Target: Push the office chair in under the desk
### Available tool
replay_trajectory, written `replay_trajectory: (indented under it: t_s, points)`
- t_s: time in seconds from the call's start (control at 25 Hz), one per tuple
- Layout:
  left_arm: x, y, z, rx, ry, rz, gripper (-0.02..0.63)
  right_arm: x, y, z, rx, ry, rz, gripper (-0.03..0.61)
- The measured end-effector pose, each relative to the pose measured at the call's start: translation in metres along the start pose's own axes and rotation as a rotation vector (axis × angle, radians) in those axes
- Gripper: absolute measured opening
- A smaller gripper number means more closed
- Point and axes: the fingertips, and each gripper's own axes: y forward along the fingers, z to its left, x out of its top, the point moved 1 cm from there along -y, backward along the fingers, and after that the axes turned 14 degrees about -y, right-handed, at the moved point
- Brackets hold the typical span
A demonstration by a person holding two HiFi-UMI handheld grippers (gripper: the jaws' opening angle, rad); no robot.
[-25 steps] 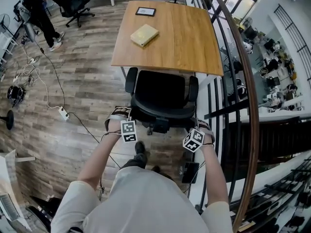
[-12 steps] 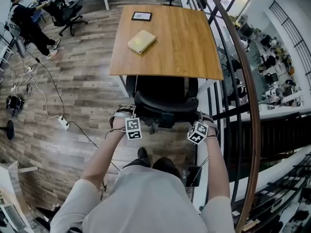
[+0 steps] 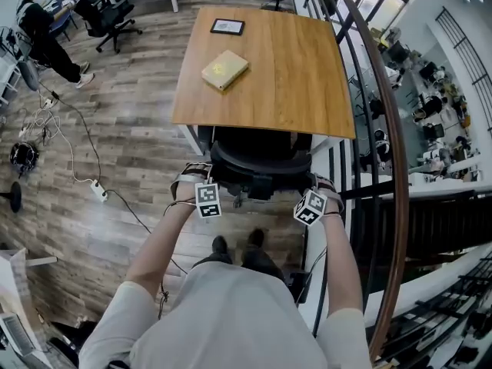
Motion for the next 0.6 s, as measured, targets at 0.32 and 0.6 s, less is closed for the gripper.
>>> replay_trajectory:
  t_s: [0.32, 0.6]
  points:
    - [0.016, 0.022, 0.041, 0.015, -0.026, 0.016, 0.164, -0.010, 0.024, -0.050, -0.009, -0.029, -0.011, 0.229]
    - [0.027, 0.037, 0.058, 0.034, -0.039, 0.026, 0.164, -0.020, 0.040, -0.074, -0.019, -0.052, -0.021, 0.229]
